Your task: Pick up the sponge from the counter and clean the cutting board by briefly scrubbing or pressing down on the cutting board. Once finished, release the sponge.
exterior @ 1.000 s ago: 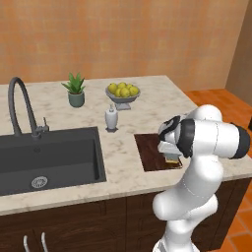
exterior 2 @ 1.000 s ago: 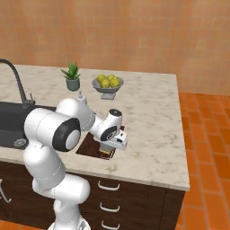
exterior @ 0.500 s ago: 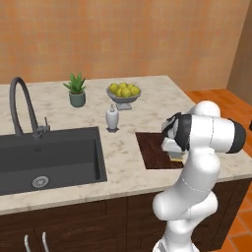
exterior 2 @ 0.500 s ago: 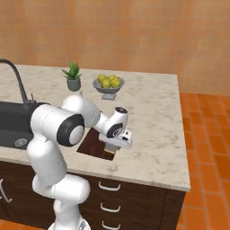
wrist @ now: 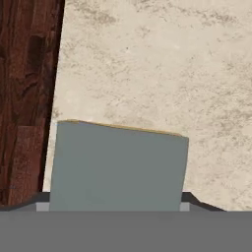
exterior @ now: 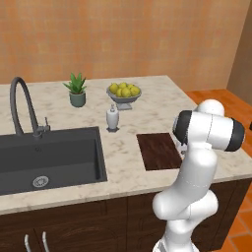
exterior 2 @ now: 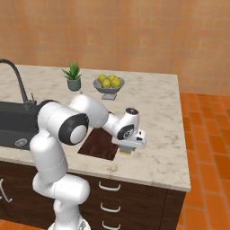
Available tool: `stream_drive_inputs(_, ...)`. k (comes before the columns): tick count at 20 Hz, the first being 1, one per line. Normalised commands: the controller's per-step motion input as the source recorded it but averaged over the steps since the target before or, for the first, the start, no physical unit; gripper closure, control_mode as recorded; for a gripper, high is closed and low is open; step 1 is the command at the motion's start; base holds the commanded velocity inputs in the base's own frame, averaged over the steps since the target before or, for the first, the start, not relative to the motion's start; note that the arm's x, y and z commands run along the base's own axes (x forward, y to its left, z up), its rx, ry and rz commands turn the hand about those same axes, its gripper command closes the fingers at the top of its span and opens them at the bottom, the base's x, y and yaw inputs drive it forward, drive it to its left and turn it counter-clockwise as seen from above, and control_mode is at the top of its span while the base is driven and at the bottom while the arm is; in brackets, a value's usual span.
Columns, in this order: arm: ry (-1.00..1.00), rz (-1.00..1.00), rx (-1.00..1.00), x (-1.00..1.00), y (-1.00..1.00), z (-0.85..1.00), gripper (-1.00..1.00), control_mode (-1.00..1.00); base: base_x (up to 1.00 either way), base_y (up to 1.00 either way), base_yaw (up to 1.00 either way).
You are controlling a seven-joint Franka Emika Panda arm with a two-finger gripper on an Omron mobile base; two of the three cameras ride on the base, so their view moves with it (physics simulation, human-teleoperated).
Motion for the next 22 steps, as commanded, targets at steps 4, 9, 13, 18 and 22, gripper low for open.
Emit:
stream_drive_inputs(4,-0.12,0.01,0.00,-0.23,-0.59,0.00,-1.00,-1.00,0.00,0.00,0.00)
stream_drive_inputs(9,-0.03,0.01,0.00,0.03,-0.15,0.10,-1.00,-1.00,0.00,0.00,0.00)
stream_drive_inputs(13,0.00,0.02,0.00,0.03,-0.04,0.49,-1.00,-1.00,0.00,0.00,0.00)
stream_drive_inputs(18,-0.01,0.04,-0.05,-0.02,0.10,0.47,-1.00,-1.00,0.00,0.00,0.00)
stream_drive_inputs(22,-0.06,0.04,-0.04,-0.62,0.62,0.35,-1.00,-1.00,0.00,0.00,0.00)
